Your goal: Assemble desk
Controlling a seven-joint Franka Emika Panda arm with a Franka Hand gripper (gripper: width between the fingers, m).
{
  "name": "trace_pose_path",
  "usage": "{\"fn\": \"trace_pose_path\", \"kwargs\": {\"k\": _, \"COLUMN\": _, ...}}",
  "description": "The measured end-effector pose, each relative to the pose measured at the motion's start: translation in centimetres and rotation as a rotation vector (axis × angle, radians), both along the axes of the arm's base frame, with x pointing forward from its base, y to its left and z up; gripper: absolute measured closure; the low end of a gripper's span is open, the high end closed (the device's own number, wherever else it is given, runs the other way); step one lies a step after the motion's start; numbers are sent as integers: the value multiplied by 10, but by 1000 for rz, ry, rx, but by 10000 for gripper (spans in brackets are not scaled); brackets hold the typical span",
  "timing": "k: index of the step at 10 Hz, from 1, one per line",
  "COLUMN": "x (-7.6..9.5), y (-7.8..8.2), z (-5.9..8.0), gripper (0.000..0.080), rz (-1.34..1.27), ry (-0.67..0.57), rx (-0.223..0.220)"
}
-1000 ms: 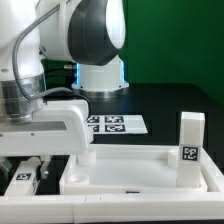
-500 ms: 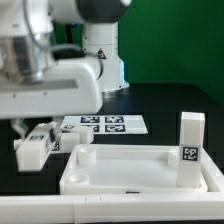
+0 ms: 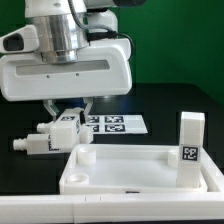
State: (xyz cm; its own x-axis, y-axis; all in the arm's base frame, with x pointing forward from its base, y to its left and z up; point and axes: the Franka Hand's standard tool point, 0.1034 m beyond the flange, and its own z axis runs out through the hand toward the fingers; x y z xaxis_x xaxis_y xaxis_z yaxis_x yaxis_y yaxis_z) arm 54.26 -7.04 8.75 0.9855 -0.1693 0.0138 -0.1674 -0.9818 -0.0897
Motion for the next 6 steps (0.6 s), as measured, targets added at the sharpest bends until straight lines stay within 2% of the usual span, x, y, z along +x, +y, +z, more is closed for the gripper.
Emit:
{"fn": "trace_pose_path", "kwargs": {"k": 1, "x": -1, "y": 2, "z": -1, "gripper": 515, "rz": -16, "ry": -4, "rx": -3}}
{"fn": "trace_pose_path", "kwargs": {"k": 2, "x": -17, "y": 17, "z": -4, "gripper": 515, "rz": -47, "ry": -10, "rx": -9}}
{"fn": "trace_pose_path", "kwargs": {"k": 3, "x": -39, "y": 41, "z": -4, "gripper": 515, "rz": -89, "ry": 0, "rx": -4}}
{"fn": "trace_pose_path", "kwargs": {"k": 5, "x": -71, "y": 87, "z": -3, "gripper": 515, "rz": -141, "ry": 16, "rx": 0}}
{"fn": "trace_pose_path", "kwargs": {"k": 6, "x": -71, "y": 88, "z": -4, "gripper": 515, "rz": -112, "ry": 16, "rx": -1}}
